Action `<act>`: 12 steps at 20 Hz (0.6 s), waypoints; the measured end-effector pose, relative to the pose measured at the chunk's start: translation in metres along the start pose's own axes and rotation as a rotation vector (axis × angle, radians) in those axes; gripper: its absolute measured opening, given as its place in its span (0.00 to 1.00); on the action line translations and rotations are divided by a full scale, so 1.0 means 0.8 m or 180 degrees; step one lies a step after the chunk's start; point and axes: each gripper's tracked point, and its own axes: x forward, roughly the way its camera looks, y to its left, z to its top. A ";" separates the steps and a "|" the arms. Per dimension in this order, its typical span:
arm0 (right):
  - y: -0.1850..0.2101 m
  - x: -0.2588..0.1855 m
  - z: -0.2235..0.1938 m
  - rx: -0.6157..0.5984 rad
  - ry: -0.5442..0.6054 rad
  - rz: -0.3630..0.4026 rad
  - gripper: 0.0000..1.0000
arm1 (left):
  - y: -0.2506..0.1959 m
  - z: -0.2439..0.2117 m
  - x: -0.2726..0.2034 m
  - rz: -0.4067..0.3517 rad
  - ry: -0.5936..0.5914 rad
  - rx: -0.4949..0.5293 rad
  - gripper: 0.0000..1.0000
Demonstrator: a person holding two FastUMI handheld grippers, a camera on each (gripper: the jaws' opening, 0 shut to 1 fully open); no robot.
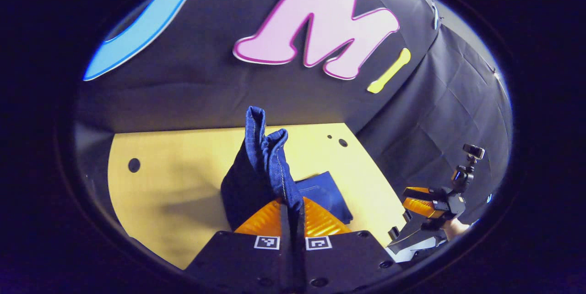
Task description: Grasp the waist and the cuffs of the jeans and fold them to make the two legs overlap; first hold the waist and fold one-third of the jeans toward the cuffs, then hold the cuffs and fold the remaining one-third in the same direction to finish folding.
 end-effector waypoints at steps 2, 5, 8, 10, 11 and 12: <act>-0.017 -0.014 0.000 -0.0029 -0.0018 -0.0048 0.62 | -0.047 -0.019 0.058 -0.0056 0.0098 0.0068 0.06; -0.055 -0.028 -0.005 -0.0120 0.0010 -0.0163 0.62 | -0.057 -0.063 0.129 0.0130 0.0267 0.0282 0.06; -0.082 -0.036 0.002 -0.0088 0.0010 -0.0172 0.62 | -0.054 -0.122 0.193 0.0357 0.0600 0.0337 0.11; -0.098 -0.037 0.002 -0.0096 0.0019 -0.0154 0.62 | -0.062 -0.159 0.227 0.0434 0.0781 0.0356 0.27; -0.104 -0.036 0.001 -0.0103 0.0042 -0.0141 0.62 | -0.070 -0.169 0.235 0.0453 0.0827 0.0384 0.31; -0.108 -0.035 0.000 -0.0118 0.0059 -0.0128 0.62 | -0.081 -0.177 0.246 0.0452 0.0810 0.0432 0.46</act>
